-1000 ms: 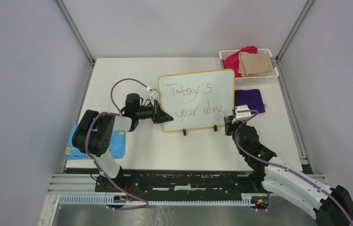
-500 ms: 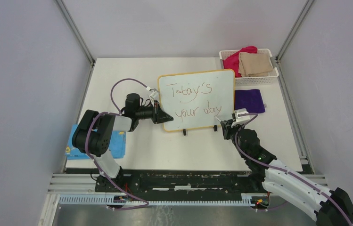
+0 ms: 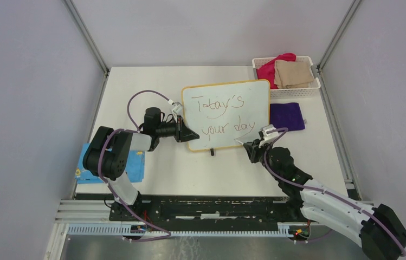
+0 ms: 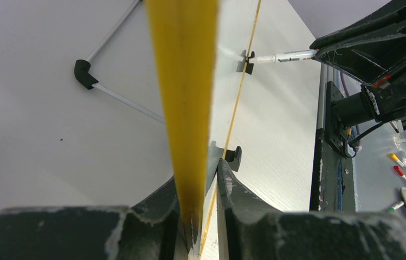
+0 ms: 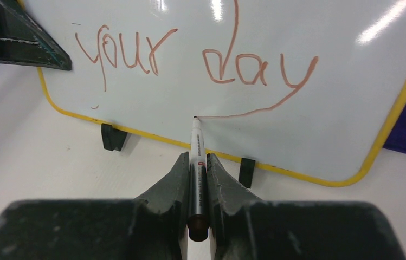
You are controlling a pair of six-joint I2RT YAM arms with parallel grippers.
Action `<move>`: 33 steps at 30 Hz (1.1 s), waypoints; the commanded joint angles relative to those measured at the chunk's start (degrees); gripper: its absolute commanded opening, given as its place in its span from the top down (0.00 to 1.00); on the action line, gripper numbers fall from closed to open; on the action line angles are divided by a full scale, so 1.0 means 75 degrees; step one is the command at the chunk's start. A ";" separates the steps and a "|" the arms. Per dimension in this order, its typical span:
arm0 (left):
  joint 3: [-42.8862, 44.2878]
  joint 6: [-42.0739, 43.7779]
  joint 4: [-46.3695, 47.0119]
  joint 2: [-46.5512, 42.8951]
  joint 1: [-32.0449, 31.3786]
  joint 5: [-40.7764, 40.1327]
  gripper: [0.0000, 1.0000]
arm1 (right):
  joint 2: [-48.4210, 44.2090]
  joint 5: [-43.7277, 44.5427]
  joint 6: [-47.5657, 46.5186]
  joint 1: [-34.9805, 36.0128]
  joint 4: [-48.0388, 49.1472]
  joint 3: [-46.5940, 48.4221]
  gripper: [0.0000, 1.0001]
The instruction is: Write a sentence on the whiteboard
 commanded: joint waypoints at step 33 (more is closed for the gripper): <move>-0.0085 0.0516 -0.1382 0.0367 -0.0192 -0.0908 0.98 | -0.1547 0.3025 -0.0122 -0.0017 -0.1166 0.0824 1.00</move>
